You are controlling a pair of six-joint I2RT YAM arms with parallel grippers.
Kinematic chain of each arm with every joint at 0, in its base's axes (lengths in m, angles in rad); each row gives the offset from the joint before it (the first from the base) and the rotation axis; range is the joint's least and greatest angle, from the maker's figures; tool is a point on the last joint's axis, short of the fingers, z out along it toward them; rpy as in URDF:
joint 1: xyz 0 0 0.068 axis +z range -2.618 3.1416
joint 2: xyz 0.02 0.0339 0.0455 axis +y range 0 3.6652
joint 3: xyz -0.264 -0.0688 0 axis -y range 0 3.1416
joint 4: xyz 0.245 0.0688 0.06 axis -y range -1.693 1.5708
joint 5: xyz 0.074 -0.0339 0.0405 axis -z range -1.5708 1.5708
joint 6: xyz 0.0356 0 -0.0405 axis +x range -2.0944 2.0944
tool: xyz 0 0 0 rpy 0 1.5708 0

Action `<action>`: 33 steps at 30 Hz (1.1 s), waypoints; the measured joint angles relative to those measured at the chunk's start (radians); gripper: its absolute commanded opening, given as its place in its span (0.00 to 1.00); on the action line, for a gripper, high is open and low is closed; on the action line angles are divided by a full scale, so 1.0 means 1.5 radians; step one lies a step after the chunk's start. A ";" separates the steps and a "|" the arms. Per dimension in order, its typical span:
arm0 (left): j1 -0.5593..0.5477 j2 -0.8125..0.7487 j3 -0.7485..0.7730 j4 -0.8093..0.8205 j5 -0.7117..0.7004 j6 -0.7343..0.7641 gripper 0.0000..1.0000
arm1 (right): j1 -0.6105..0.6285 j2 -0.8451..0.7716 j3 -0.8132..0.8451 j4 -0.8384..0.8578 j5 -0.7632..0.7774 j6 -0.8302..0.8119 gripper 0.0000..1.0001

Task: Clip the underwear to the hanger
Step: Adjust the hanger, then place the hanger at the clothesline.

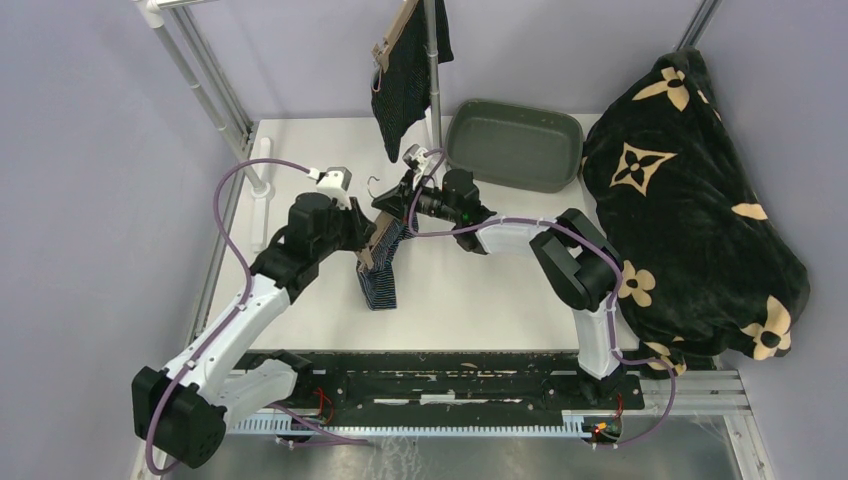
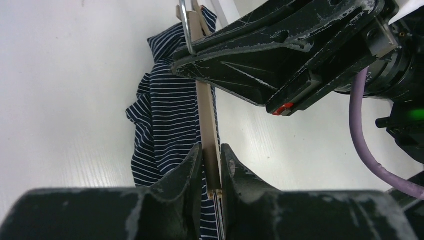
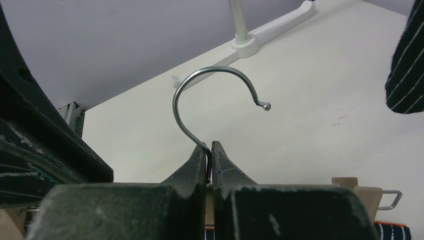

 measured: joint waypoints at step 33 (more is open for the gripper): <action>-0.002 0.083 0.041 -0.034 0.029 -0.016 0.03 | 0.003 -0.102 -0.037 -0.007 -0.019 -0.082 0.66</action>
